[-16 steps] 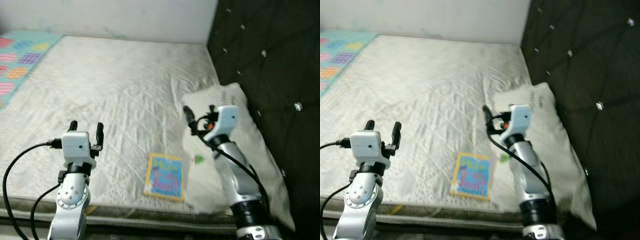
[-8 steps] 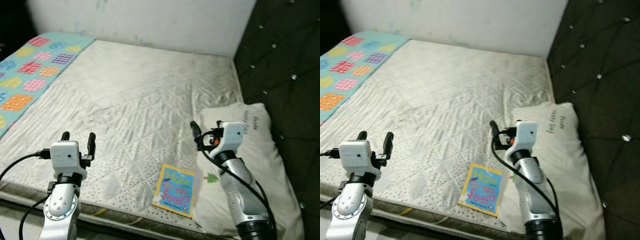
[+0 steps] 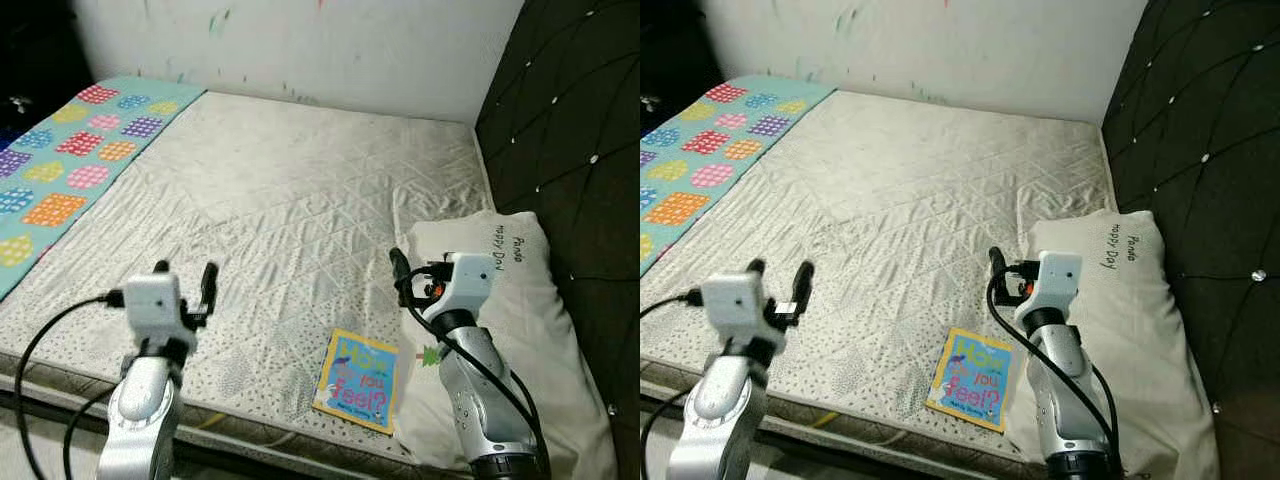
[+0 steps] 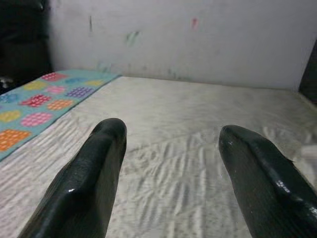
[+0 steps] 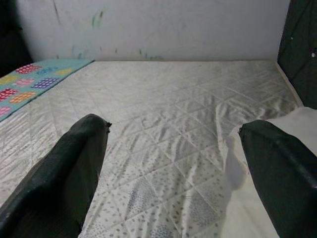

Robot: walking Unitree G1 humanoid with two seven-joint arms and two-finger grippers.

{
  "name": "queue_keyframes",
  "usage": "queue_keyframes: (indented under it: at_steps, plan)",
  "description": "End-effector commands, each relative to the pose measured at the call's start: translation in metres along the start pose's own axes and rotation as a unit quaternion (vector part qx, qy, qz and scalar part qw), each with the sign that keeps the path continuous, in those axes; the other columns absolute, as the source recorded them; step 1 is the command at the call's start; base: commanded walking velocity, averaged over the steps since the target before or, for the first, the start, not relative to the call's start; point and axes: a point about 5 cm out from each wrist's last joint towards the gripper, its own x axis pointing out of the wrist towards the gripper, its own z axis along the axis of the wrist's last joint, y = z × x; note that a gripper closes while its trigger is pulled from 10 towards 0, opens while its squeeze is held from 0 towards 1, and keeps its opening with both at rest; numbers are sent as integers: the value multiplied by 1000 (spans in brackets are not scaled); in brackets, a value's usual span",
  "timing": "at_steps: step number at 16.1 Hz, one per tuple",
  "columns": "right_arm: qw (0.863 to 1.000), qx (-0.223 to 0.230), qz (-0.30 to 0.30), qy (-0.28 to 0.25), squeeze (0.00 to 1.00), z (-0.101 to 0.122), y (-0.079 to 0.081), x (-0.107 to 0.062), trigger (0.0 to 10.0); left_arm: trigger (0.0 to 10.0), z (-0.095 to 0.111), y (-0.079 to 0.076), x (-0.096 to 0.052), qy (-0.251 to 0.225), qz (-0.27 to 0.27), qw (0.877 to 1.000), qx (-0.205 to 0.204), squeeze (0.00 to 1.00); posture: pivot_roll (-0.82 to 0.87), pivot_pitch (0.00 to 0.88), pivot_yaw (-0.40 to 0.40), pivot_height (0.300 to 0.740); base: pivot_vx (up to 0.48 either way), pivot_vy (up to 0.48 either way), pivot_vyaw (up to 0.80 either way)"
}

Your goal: Clean up the room

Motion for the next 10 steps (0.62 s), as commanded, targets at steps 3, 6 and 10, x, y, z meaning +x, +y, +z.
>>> queue_keyframes:
  at_steps: [3,6,10]
  plan:
    - [1000,-15,-22,-17,0,17,-7,4,10000,10000,11,4,5,-12,17,1000,-21,0,-17,0,-27,740,0,0,0]
    - [1000,-19,-23,-10,0,15,-10,2,10000,10000,11,-4,3,-6,4,999,-36,0,-7,12,-49,740,0,0,-800]
    - [1000,-13,-14,-12,0,19,-7,0,10000,10000,12,-7,2,1,-6,999,-50,0,-9,35,-56,740,0,65,-339]
